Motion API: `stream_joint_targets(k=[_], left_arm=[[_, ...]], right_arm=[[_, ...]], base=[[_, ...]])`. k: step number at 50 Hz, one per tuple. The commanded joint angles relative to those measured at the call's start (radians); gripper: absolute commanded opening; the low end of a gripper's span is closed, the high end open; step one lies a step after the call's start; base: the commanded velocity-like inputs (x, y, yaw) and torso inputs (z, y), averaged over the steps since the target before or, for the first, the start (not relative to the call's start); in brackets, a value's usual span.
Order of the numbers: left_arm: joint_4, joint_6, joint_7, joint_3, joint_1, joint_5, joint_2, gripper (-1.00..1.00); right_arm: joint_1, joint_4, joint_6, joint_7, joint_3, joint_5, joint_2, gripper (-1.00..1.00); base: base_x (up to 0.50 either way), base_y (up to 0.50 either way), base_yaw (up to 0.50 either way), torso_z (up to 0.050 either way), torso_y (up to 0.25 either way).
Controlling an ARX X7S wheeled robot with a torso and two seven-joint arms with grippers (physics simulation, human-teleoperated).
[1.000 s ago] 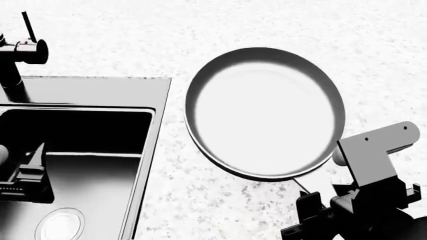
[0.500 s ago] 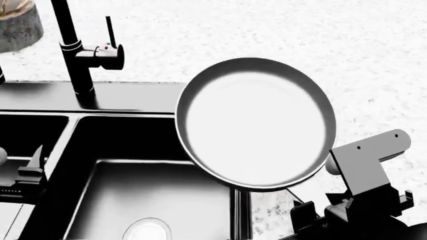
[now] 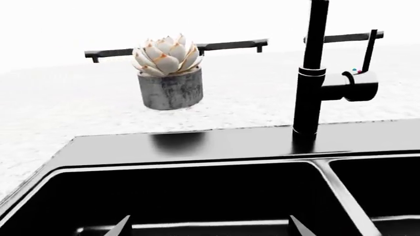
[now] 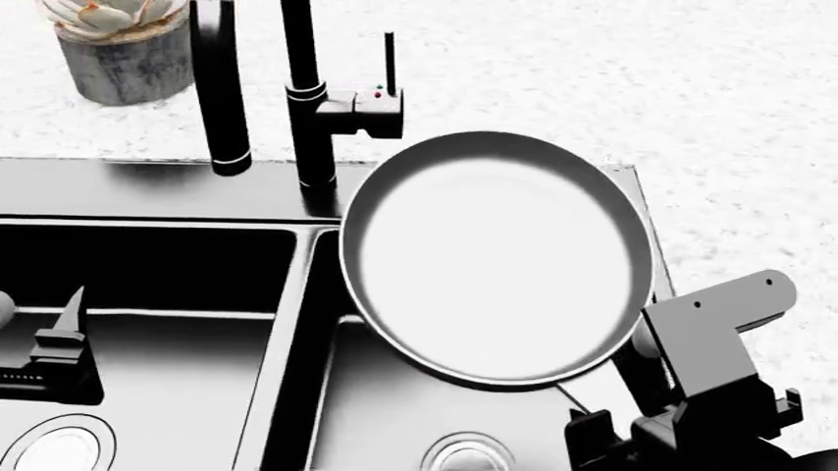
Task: Pick the pan and sponge and place them into the sink. Then turn on the water.
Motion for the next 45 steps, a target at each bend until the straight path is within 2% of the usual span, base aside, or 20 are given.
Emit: stream_joint_targets(k=[1,45], left_arm=[[0.0,-0.001,-0.001,0.0,0.0,-0.004,-0.002,1.0],[0.0,0.012,-0.004,0.005,0.007,-0.009,-0.007,1.0]], right_arm=[[0.017,-0.001,-0.004,-0.023,0.025,-0.005,-0.003,-1.0],[-0.054,-0.008,-0.042,-0.009,0.032,0.018,-0.001,-1.0]], base=[[0.0,0.5,0.0,0.0,0.0],[0.0,0.5,0.0,0.0,0.002]])
